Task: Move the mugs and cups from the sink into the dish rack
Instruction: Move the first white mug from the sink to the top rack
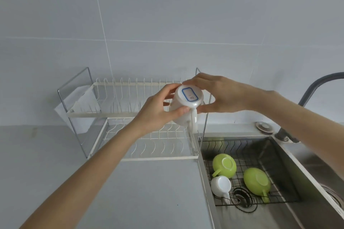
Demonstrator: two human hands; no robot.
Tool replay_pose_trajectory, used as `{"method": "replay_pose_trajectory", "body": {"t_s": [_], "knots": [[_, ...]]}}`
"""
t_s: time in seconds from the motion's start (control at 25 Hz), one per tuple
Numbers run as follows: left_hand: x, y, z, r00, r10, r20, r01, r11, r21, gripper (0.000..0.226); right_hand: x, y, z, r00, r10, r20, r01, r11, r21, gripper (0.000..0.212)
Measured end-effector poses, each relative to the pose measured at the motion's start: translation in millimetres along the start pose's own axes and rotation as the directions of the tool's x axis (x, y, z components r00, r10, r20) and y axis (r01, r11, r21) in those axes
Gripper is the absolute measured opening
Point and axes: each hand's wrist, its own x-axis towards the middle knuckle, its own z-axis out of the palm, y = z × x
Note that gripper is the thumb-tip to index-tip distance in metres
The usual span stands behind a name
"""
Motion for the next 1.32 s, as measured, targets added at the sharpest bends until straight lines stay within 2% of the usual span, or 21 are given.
{"method": "replay_pose_trajectory", "body": {"t_s": [0.12,0.36,0.52,0.76,0.96,1.32], "knots": [[30.8,1.1,-21.8,1.000,-0.008,-0.007,0.008,1.000,0.004,0.054,29.1,11.0,-15.7,1.000,0.020,0.004,-0.020,1.000,-0.007,0.067],[86.0,-14.2,-44.9,0.994,-0.113,0.013,0.113,0.993,0.019,0.054,84.9,42.5,-20.4,0.992,0.113,0.053,-0.111,0.993,-0.030,0.066],[114.4,-41.9,-41.9,0.981,-0.186,0.060,0.187,0.982,-0.002,0.054,107.2,69.2,0.2,0.982,0.173,0.081,-0.174,0.985,0.004,0.065],[134.6,-87.3,-20.0,0.943,-0.289,0.166,0.295,0.956,-0.011,0.049,124.5,99.9,45.0,0.941,0.260,0.219,-0.261,0.965,-0.022,0.066],[135.2,-104.3,-13.6,0.903,-0.363,0.230,0.357,0.932,0.068,0.051,132.4,103.9,60.8,0.907,0.289,0.306,-0.281,0.957,-0.071,0.066],[130.8,-97.5,-12.0,0.866,-0.409,0.287,0.352,0.907,0.231,0.057,129.2,98.9,58.8,0.879,0.305,0.366,-0.257,0.951,-0.173,0.069]]}}
